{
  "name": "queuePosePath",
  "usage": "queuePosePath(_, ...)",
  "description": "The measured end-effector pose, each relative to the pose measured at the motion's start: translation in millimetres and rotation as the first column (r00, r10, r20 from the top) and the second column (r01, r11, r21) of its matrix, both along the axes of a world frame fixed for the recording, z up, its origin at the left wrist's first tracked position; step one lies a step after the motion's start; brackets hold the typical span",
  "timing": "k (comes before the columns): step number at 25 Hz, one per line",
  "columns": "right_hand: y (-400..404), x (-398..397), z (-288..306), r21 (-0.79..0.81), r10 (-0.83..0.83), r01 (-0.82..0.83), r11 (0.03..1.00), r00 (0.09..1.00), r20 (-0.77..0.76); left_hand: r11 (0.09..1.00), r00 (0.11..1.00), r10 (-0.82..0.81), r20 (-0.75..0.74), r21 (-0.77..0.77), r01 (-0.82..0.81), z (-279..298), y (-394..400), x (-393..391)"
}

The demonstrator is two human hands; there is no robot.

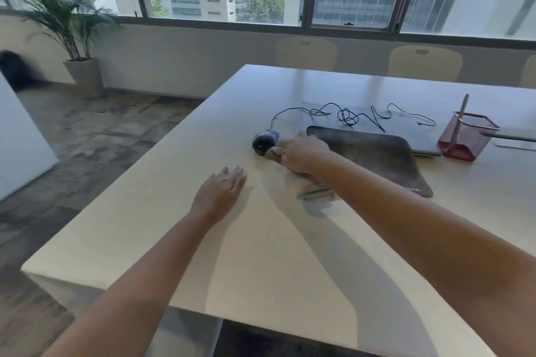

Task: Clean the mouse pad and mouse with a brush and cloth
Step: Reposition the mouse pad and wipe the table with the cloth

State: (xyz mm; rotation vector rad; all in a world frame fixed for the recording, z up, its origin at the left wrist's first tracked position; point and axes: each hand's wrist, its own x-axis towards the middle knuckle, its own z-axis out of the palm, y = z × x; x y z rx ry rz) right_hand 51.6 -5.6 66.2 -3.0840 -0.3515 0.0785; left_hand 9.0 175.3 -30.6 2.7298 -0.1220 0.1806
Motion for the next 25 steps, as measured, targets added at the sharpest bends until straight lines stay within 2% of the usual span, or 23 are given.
queuePosePath(2, 12.5, -2.3, -20.2, -0.039, -0.015, 0.014, 0.999, 0.999, -0.03, 1.0, 1.0, -0.004, -0.003, -0.003, 0.004, 1.4, -2.0, -0.9)
queuePosePath(5, 14.6, -17.6, -29.9, 0.0, -0.04, 0.04, 0.999, 0.999, -0.009, 1.0, 1.0, -0.002, -0.013, -0.014, 0.002, 3.6, -0.2, -1.1)
queuePosePath(10, -14.5, -86.4, -38.1, -0.019, 0.065, -0.065, 0.998, 0.998, -0.028, 1.0, 0.999, -0.02, -0.033, 0.022, 0.021, 1.0, -0.2, -1.6)
queuePosePath(13, -39.5, -107.7, -24.6, -0.016, -0.101, 0.101, 0.995, 0.994, -0.039, 0.999, 0.999, -0.018, -0.027, 0.028, 0.019, -0.3, -1.5, -1.8)
queuePosePath(15, -31.3, -110.2, -20.8, 0.09, -0.281, 0.279, 0.956, 0.96, 0.008, 0.999, 0.999, -0.025, -0.038, 0.027, 0.026, -0.6, -0.8, -1.6)
queuePosePath(16, -16.4, -114.7, -24.3, 0.161, -0.313, 0.309, 0.938, 0.95, 0.004, 0.999, 0.999, -0.025, -0.043, 0.026, 0.026, -0.7, -0.4, -1.4)
queuePosePath(17, 3.9, -122.5, -31.6, 0.186, -0.279, 0.276, 0.943, 0.96, -0.009, 0.999, 0.999, -0.027, -0.044, 0.02, 0.028, -0.2, 0.2, -0.9)
queuePosePath(20, 56.9, -153.7, -61.3, 0.018, -0.093, 0.093, 0.996, 0.996, 0.002, 0.994, 0.997, -0.039, -0.072, -0.109, 0.031, 3.6, 3.4, -0.1)
queuePosePath(22, 56.0, -149.6, -67.5, -0.007, -0.095, 0.095, 0.995, 0.995, 0.027, 0.98, 0.997, -0.019, -0.08, -0.2, 0.003, 5.7, 6.0, -1.0)
queuePosePath(25, 22.4, -128.5, -63.6, 0.028, -0.156, 0.155, 0.988, 0.987, 0.044, 0.988, 0.996, -0.001, -0.088, -0.157, -0.013, 8.6, -1.5, -6.0)
